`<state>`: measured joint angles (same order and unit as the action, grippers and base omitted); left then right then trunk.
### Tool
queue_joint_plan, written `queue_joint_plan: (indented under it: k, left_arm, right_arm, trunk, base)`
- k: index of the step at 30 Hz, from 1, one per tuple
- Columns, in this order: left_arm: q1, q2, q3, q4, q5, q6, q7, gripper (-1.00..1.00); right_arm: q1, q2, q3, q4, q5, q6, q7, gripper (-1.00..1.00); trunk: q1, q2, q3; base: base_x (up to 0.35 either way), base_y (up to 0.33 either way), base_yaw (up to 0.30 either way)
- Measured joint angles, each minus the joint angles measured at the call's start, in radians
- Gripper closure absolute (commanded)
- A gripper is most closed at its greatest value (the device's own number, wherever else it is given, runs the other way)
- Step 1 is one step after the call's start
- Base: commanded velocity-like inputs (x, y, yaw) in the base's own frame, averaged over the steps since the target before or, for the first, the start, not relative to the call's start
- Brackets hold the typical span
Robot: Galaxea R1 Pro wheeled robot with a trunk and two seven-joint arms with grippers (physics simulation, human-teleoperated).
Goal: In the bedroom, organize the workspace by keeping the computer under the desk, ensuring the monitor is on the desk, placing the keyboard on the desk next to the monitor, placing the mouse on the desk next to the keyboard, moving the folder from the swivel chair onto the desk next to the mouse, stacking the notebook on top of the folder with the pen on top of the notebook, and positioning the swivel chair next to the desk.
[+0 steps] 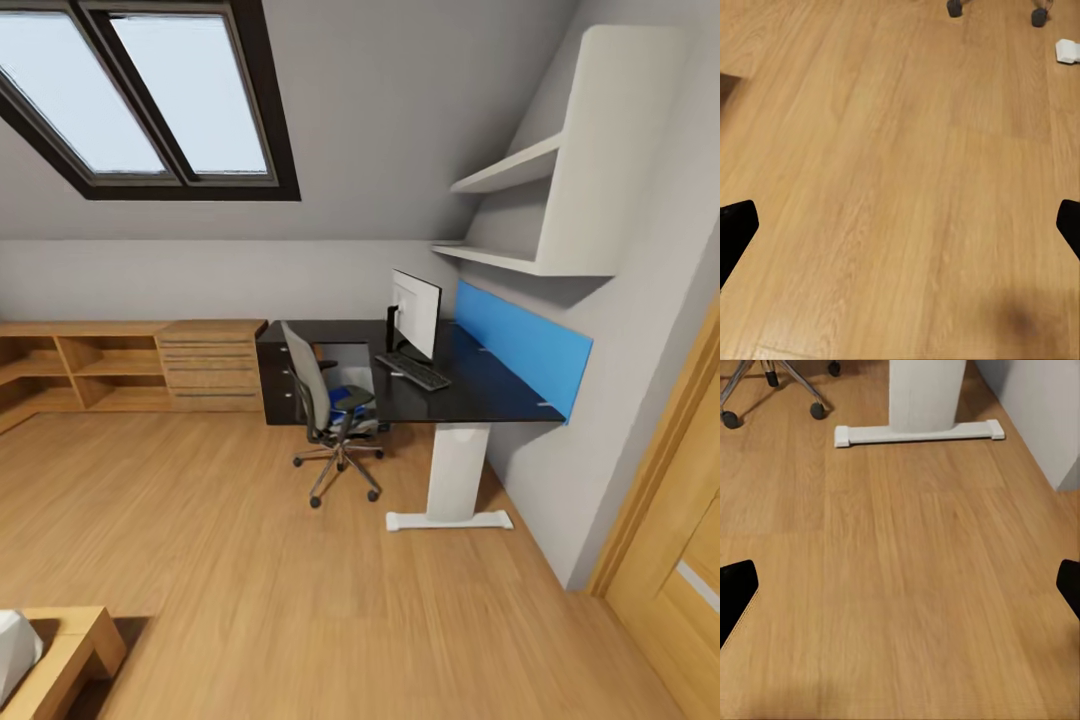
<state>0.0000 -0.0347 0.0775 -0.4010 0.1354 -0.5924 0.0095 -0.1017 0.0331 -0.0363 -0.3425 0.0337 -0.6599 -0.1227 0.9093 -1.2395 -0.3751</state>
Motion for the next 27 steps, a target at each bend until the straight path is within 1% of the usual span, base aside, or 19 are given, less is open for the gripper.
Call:
queue_joint_plan:
  k: [17,18,19,20,23,27]
  left_arm:
    - [0.000,0.000,0.000,0.000,0.000,0.001,0.000,-1.00]
    - [0.000,0.000,0.000,0.000,0.000,0.001,0.000,-1.00]
    - [0.000,0.000,0.000,0.000,0.000,0.001,0.000,-1.00]
    - [0.000,0.000,0.000,0.000,0.000,0.001,0.000,-1.00]
    - [0.000,0.000,0.000,0.000,0.001,0.000,0.000,-1.00]
    - [0.000,0.000,0.000,0.000,0.001,0.000,0.000,-1.00]
  right_arm:
    - [0.000,0.000,0.002,0.014,0.004,0.000,0.001,-1.00]
    - [0.000,0.000,0.002,0.015,0.008,0.000,0.001,-1.00]
    - [0.000,0.000,0.003,0.020,0.044,0.001,0.004,-1.00]
    - [0.000,0.000,0.003,0.020,0.055,0.001,0.004,-1.00]
    - [0.000,0.000,0.002,0.021,0.075,0.001,0.005,-1.00]
    - [0.000,0.000,0.002,0.022,0.081,0.001,0.005,-1.00]
  trunk:
    - [0.000,0.000,0.000]
    - [0.000,0.000,0.000]
    - [0.000,0.000,0.000]
    - [0.000,0.000,0.000]
    - [0.000,0.000,0.000]
    - [0.000,0.000,0.000]
  base:
    - [0.330,0.106,0.000]
    - [0.330,0.095,0.000]
    - [0.330,0.097,0.000]
    - [0.330,0.099,0.000]
    - [0.330,0.114,0.000]
    - [0.330,0.125,0.000]
